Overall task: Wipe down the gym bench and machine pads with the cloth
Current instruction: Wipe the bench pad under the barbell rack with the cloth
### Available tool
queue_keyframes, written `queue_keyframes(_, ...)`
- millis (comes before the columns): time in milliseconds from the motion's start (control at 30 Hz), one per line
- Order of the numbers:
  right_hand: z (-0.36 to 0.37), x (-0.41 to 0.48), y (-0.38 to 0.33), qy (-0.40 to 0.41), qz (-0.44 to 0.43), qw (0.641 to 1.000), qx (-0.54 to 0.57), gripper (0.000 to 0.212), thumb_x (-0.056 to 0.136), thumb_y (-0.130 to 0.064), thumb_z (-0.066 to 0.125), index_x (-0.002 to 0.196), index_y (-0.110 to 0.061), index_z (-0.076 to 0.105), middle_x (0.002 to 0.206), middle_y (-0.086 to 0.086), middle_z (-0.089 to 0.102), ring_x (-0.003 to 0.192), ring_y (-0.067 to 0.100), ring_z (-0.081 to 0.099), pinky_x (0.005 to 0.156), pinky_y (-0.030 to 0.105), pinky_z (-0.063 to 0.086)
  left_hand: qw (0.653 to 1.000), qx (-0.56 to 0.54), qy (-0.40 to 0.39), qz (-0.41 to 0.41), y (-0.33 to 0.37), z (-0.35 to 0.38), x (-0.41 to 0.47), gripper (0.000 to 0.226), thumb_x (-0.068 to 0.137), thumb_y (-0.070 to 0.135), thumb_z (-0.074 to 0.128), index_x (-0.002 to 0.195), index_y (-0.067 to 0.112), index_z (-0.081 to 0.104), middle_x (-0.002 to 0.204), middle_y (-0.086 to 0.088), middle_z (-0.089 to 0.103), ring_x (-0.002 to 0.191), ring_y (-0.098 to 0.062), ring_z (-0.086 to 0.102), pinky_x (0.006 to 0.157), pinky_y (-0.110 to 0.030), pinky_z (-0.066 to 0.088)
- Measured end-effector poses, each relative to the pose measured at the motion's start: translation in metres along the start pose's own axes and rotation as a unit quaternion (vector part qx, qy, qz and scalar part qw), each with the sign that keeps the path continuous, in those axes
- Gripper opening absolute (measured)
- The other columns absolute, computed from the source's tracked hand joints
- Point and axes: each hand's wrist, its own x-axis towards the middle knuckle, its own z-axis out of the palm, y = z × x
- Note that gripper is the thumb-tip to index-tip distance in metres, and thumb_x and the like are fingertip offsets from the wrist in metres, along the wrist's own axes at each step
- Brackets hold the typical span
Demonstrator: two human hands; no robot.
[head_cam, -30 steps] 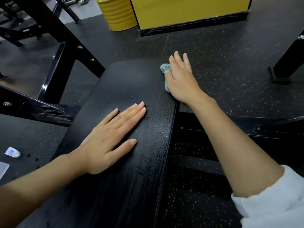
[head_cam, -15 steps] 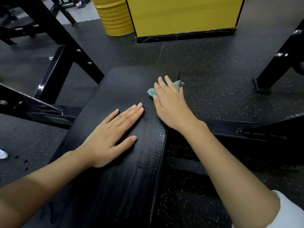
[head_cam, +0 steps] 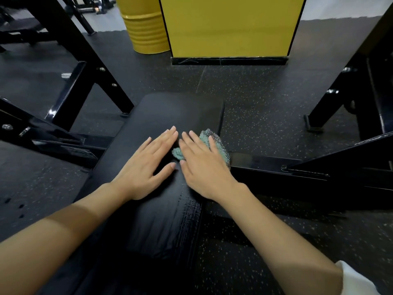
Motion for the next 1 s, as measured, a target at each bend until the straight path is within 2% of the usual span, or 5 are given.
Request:
queue_keyframes(233,-0.013,-0.019,0.012,0.058,0.024,0.997,0.038,0.060,0.105,-0.033,0.034,0.158,-0.011,0.015,0.166,0.002,0.004,0.152,0.015,-0.007,0.122,0.044,-0.006,0.993,0.073,0.090,-0.004,0.013,0.000,-0.005,0.056,0.101,0.030,0.029,0.155,0.015,0.029,0.164,0.000,0.022,0.151,-0.012,0.019,0.122,-0.035,0.010)
queue_keyframes(467,-0.028,-0.039,0.034,0.037,0.078,0.996,0.024,0.056,0.107,-0.030,0.026,0.158,-0.012,0.009,0.166,0.000,0.001,0.152,0.013,-0.009,0.122,0.042,-0.006,0.997,0.035,0.048,0.042,0.068,0.020,0.035,0.059,0.100,0.036,0.023,0.148,0.008,0.043,0.155,-0.004,0.040,0.146,-0.015,0.031,0.122,-0.034,0.013)
queue_keyframes(600,-0.035,-0.048,0.046,0.010,0.099,0.995,0.009,0.055,0.108,-0.028,0.023,0.158,-0.012,0.008,0.166,-0.001,0.000,0.152,0.013,-0.009,0.122,0.041,-0.006,0.999,0.031,-0.010,-0.005,0.076,0.035,0.055,0.081,0.088,0.058,0.009,0.156,0.018,0.026,0.164,0.003,0.019,0.151,-0.009,0.012,0.124,-0.032,0.006)
queue_keyframes(733,-0.034,-0.049,0.044,-0.001,0.087,0.996,0.012,0.055,0.108,-0.028,0.023,0.158,-0.013,0.007,0.166,-0.003,-0.001,0.152,0.012,-0.009,0.122,0.042,-0.006,0.995,0.079,-0.061,0.004,0.070,0.033,0.052,0.090,0.078,0.066,0.006,0.159,0.026,0.006,0.165,0.010,-0.004,0.151,-0.004,-0.007,0.121,-0.030,-0.002)
queue_keyframes(1000,-0.028,-0.041,0.034,-0.005,0.056,0.998,0.039,0.054,0.108,-0.027,0.023,0.159,-0.022,0.006,0.166,-0.008,0.001,0.152,0.010,-0.005,0.122,0.044,-0.004,0.997,0.052,-0.057,-0.008,0.060,0.021,0.024,0.073,0.084,0.058,-0.006,0.152,0.033,-0.008,0.160,0.018,-0.014,0.146,0.004,-0.017,0.120,-0.026,-0.009)
